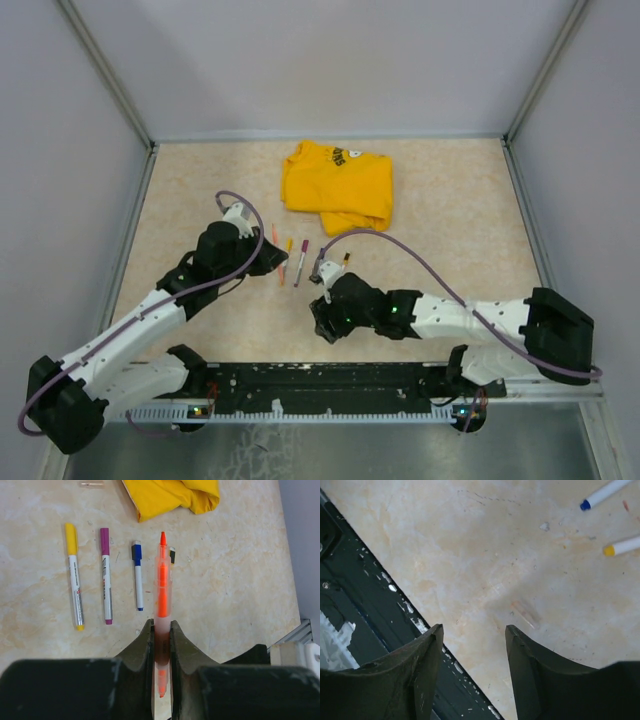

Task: Insert the pens into the pen caps
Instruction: Insert the pen cap onto the pen.

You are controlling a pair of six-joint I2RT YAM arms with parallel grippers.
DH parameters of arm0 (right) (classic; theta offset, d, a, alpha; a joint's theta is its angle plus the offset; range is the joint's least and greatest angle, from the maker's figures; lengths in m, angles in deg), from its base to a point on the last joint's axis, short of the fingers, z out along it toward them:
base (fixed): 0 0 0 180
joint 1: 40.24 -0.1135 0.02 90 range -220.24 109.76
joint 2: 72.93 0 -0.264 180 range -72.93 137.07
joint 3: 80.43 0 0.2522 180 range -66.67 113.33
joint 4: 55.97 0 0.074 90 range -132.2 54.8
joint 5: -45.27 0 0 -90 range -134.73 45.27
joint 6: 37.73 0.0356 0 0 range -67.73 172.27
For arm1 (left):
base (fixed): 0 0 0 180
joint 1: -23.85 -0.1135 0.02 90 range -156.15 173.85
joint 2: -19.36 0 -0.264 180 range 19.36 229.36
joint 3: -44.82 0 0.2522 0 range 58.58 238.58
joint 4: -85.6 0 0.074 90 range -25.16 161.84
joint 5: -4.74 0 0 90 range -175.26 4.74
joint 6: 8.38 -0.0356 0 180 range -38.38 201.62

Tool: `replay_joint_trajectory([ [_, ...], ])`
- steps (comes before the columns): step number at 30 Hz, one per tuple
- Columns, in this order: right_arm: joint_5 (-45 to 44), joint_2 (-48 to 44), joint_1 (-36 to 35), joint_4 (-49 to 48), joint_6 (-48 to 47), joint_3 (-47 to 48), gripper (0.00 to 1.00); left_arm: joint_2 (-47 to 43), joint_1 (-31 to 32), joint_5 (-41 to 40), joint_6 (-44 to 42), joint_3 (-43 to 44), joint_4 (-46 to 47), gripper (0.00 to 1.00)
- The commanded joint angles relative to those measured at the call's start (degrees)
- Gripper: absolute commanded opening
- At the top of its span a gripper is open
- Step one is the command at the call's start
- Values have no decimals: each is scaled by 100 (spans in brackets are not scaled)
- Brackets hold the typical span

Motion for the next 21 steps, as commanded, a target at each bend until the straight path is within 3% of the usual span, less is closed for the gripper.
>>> replay_joint_trajectory([
  [1,-345,276,-8,268,1439,234,57,-20,-41,-33,-93,130,86,0],
  [7,-456,610,-15,331,1874,290,65,-19,-43,-15,-97,133,77,0],
  [21,-634,1248,-10,467,1969,618,65,-35,-42,-19,-92,133,72,0],
])
